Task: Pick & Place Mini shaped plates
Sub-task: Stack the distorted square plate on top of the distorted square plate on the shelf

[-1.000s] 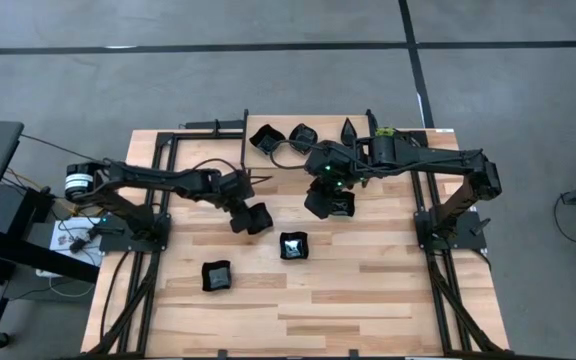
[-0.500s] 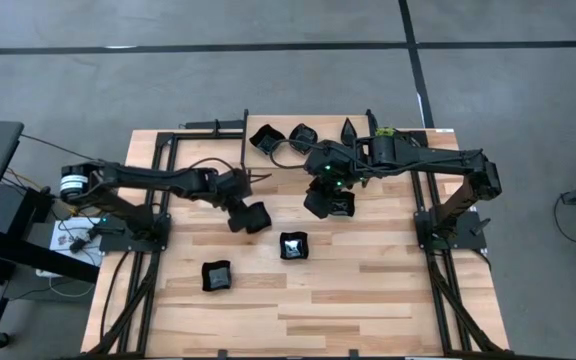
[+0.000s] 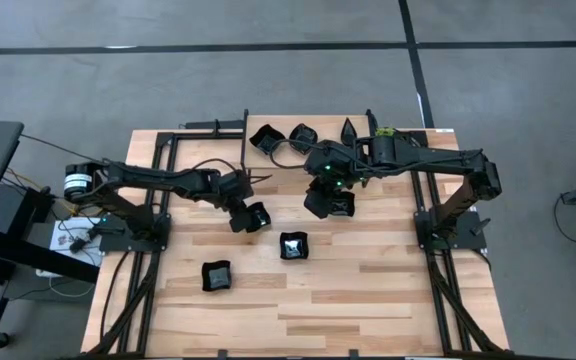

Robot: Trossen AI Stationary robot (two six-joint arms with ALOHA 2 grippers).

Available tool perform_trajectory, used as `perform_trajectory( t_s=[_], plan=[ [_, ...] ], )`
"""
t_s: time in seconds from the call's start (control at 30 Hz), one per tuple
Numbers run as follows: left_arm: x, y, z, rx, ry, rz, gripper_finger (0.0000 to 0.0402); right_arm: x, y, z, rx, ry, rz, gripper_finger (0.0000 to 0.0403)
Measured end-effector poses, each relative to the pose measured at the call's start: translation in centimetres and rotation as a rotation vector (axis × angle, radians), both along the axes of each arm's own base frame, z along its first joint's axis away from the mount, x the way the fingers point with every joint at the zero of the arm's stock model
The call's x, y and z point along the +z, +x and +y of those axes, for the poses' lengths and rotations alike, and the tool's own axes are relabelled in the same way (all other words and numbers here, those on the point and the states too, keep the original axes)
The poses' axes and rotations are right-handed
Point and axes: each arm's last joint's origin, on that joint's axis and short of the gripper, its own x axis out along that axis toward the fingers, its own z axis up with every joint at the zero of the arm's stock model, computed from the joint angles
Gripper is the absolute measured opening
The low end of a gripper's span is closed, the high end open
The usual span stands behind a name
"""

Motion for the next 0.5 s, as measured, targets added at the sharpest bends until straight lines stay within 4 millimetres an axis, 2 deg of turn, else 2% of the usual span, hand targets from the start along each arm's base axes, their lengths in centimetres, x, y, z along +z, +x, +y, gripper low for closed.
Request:
perform_trajectory(
  t_s=[0.23,0.5],
  plan=[
    [0.0,-0.01,0.05,0.01,0.019,0.004,0.0104,0.0,0.0,0.0,0.015,-0.012,0.002,0.0093],
    [0.02,-0.07,0.55,0.032,0.027,0.001,0.0132,0.0,-0.01,-0.2,0.013,-0.015,0.002,0.0093]
  ],
)
